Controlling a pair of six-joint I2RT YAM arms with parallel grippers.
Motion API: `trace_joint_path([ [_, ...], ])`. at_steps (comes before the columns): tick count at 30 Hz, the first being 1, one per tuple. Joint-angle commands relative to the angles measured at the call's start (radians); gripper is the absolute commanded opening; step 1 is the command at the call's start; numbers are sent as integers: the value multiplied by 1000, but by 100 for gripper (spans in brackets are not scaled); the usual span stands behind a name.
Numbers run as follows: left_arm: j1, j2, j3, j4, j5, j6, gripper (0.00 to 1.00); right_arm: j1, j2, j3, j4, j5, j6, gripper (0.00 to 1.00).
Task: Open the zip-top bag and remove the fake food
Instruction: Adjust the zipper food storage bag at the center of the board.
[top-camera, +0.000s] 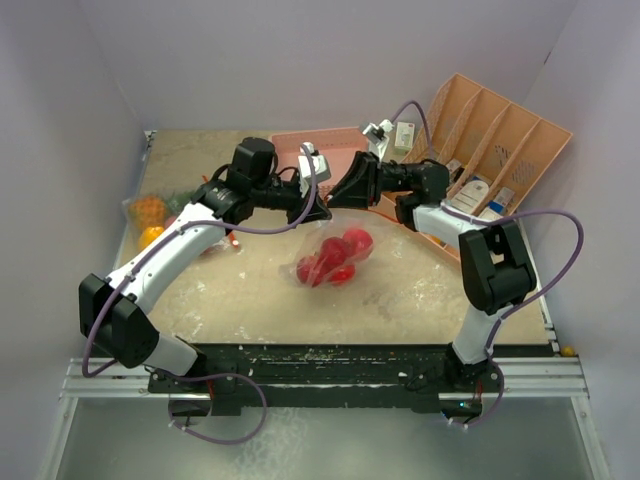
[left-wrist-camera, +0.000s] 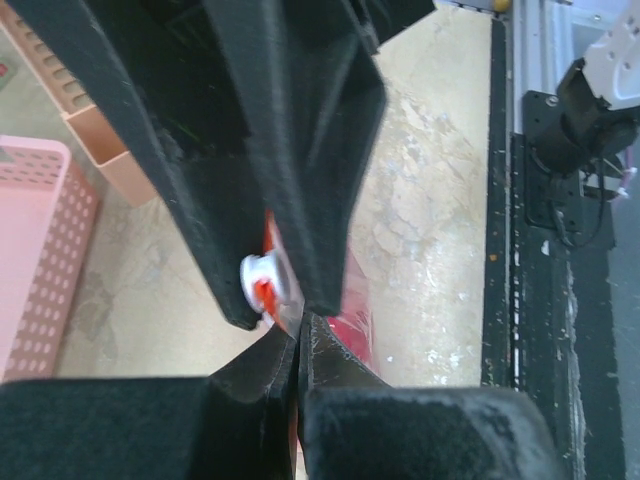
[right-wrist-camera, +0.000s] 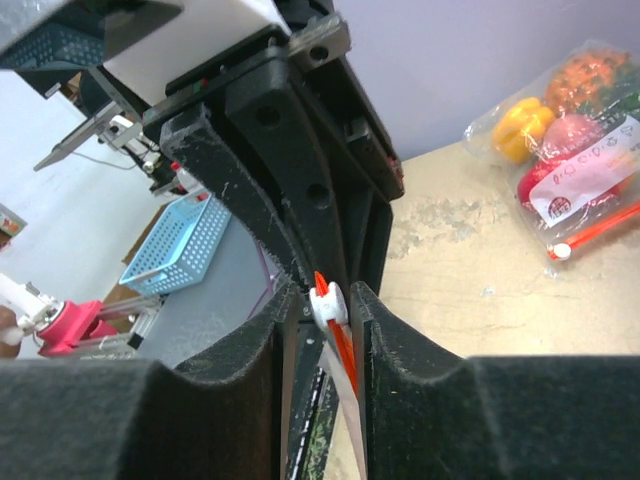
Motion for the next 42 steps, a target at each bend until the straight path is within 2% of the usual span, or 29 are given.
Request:
trace_joint_path([
  [1,0,-47,0,91,-62,-23,0,4,-41,9,302,-30,18,31],
  [7,0,-57,-14,106,-74,-28,0,4,-52,-3,304,-31,18,18],
  [10,0,-56,-16,106,-69,-28,0,4,-60,9,303,-31,21,24],
  [12,0,-56,-16,106,-68,-27,0,3,-64,21,302,-30,25,24],
  [19,0,-62,-24,116,-75,-33,0,4,-69,11,305,-24,17,0],
  [28,40,-126,-79,237,-135,-129,0,-1,-81,-30,304,-29,-5,0],
  [37,161,-211,-165,429,-93,-305,0,-12,-101,-67,302,-38,-19,0],
  [42,180,-224,-168,468,-37,-345,0,-16,-84,-76,303,-28,-14,0],
])
